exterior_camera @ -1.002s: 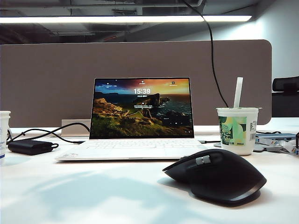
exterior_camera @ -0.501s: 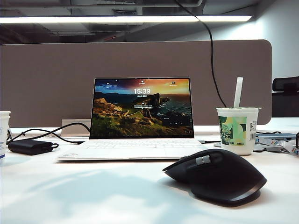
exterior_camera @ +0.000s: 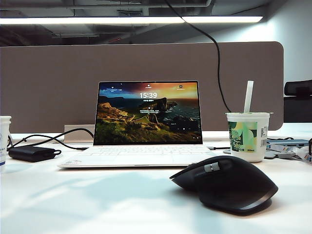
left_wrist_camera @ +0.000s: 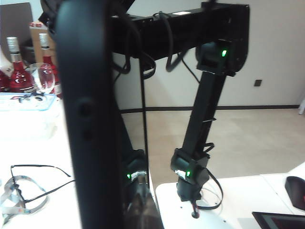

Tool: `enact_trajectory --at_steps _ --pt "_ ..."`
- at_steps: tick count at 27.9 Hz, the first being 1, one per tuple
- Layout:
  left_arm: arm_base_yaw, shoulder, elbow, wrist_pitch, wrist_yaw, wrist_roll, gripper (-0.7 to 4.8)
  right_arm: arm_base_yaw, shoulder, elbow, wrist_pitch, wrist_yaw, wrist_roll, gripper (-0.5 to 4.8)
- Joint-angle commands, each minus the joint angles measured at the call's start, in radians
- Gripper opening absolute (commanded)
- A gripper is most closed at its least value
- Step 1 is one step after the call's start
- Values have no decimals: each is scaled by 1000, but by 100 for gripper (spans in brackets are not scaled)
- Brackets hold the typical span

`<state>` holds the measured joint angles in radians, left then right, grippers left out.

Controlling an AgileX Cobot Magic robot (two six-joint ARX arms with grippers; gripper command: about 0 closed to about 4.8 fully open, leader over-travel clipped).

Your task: Pick up the black phone, pick up the charger plug, insert the charger plug into the phone's charging port, and finally place the connected phone back on the desk.

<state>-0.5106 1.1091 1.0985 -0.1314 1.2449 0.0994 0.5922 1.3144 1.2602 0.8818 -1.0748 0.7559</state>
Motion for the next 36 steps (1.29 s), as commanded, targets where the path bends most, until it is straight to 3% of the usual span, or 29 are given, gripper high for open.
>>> enact_trajectory --at_steps 1,6,10,17,36 --pt "-2 -4 7 23 -9 -3 -7 -10 -4 3 -47 2 -32 -5" --pt "-2 -4 7 41 204 -3 -6 -10 -5 3 -40 -82 -16 -5" --pt "-1 -4 7 40 263 -3 -7 0 -11 3 -35 -95 8 -5" --pt "-1 -4 7 35 288 -7 -6 79 -10 3 6 -94 11 -5" --pt "-1 -4 7 14 304 -6 -6 106 -10 3 73 -57 22 -5"
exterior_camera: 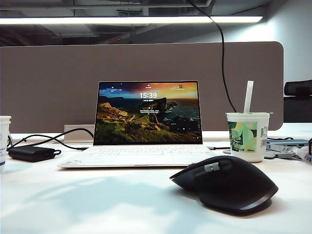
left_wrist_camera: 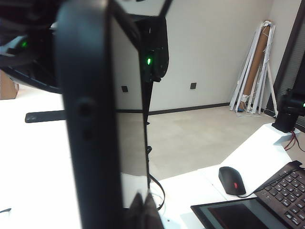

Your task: Pick up the black phone, pick up the charger plug, insert the charger plug into the phone's charging port, and finally place the connected phone back on the desk.

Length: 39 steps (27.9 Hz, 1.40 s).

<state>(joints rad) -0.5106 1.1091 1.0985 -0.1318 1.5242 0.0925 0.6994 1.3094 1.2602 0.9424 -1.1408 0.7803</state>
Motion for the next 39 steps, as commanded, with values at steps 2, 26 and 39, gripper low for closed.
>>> enact_trajectory --at_steps 2,26,39 --pt "-1 -4 7 14 30 1 -6 -2 -5 3 12 9 -3 -5" --pt "-2 -4 7 15 37 4 -7 28 12 2 43 13 10 -5" --pt "-1 -4 7 15 37 4 -6 28 7 2 55 13 24 -5"
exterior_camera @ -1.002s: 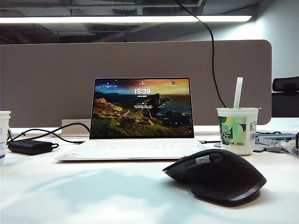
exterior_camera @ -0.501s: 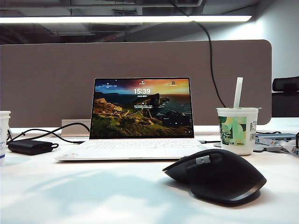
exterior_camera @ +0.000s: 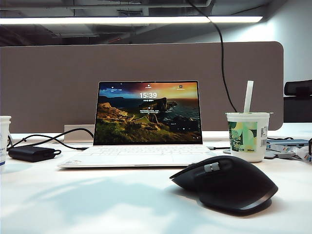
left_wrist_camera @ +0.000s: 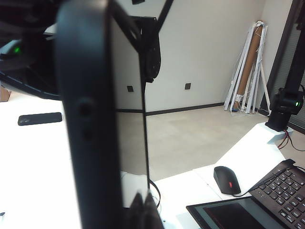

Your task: Pick up the black phone, pick up the charger plug, insert the charger plug into the phone's charging port, and finally place the connected phone back on the desk.

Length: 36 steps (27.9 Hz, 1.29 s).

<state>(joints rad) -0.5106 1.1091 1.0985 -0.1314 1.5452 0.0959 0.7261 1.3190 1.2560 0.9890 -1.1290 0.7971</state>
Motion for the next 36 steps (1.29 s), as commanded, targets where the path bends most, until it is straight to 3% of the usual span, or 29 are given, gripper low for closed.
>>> enact_trajectory --at_steps 1,36 --pt "-2 -4 7 15 16 0 -7 1 -2 6 6 1 7 -5" --pt "-2 -4 7 18 31 1 -7 2 12 5 -27 -16 -12 -5"
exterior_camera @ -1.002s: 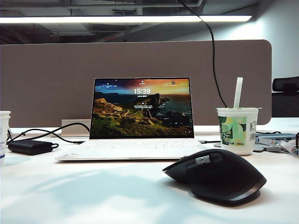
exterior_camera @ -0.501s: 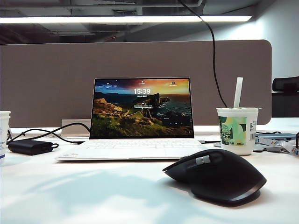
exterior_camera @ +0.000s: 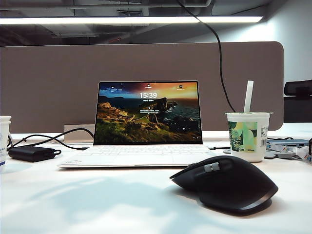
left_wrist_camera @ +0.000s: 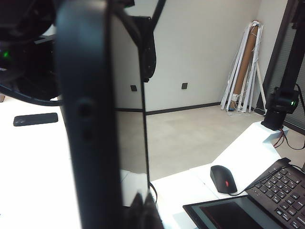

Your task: Pick up the black phone, pick up the charger plug, insert the charger plug into the phone's charging port, and finally place the connected phone back on the desk.

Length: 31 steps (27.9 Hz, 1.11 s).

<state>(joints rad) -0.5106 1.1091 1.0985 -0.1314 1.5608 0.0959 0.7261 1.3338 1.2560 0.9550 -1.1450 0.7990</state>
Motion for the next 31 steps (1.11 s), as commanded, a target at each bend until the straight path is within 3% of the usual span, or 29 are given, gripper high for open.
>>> enact_trajectory --at_steps 1,31 --pt "-2 -4 7 18 15 1 -7 2 -3 5 7 0 -14 -5" --pt "-2 -4 7 83 11 -3 -6 2 -3 5 45 -29 -97 -5"
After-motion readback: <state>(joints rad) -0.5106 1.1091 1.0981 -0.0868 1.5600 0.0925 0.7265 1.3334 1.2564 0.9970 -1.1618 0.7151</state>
